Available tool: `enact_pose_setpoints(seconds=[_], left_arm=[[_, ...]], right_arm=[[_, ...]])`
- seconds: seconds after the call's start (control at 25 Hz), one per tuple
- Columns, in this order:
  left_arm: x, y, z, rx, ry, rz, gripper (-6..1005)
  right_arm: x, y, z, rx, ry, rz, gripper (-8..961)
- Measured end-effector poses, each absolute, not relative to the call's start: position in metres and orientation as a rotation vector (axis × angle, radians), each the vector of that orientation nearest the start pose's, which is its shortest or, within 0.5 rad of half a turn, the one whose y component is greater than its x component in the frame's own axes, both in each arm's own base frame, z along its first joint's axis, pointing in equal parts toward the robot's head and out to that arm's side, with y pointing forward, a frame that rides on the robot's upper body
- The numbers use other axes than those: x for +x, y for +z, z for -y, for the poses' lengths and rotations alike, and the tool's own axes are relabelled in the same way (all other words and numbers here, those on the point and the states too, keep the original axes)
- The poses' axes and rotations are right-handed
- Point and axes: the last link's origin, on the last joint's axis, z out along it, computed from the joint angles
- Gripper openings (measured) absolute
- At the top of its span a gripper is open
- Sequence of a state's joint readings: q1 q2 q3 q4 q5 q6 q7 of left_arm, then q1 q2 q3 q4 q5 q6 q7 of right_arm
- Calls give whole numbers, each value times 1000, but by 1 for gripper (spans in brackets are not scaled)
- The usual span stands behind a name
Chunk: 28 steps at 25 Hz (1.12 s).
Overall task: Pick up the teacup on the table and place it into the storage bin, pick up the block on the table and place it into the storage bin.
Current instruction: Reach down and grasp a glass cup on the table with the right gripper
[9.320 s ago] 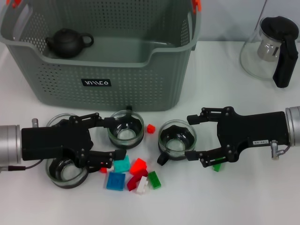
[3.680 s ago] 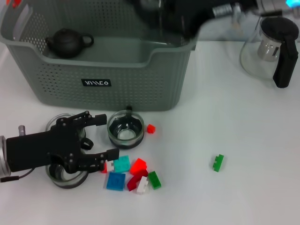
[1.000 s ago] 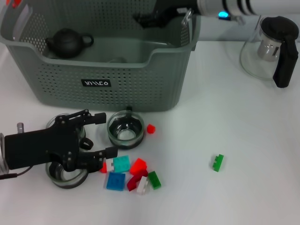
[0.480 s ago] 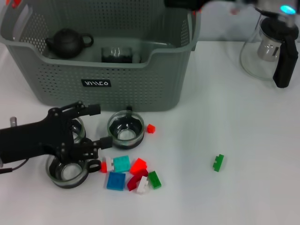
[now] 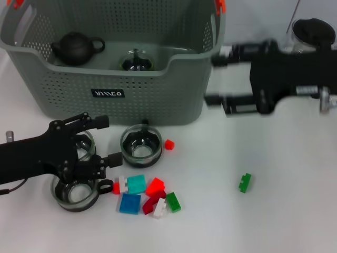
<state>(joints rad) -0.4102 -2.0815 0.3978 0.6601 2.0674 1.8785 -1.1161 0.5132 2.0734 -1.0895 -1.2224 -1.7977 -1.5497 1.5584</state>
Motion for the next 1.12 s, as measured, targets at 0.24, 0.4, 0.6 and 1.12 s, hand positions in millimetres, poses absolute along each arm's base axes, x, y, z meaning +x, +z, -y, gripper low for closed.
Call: enact_pose_setpoints(seconds=[0.24, 0.4, 0.6, 1.12], left_arm=[[-292, 35, -264, -2658, -936, 411, 904], [-298, 34, -260, -2669, -888, 427, 903], [-308, 35, -254, -2679, -814, 458, 903], [-315, 36, -248, -2720, -736, 469, 902]], right_arm=[[138, 22, -338, -3098, 347, 62, 745], [126, 4, -344, -3214, 148, 41, 744], [110, -27, -352, -3309, -25, 54, 745], [91, -85, -369, -3235, -153, 131, 744]])
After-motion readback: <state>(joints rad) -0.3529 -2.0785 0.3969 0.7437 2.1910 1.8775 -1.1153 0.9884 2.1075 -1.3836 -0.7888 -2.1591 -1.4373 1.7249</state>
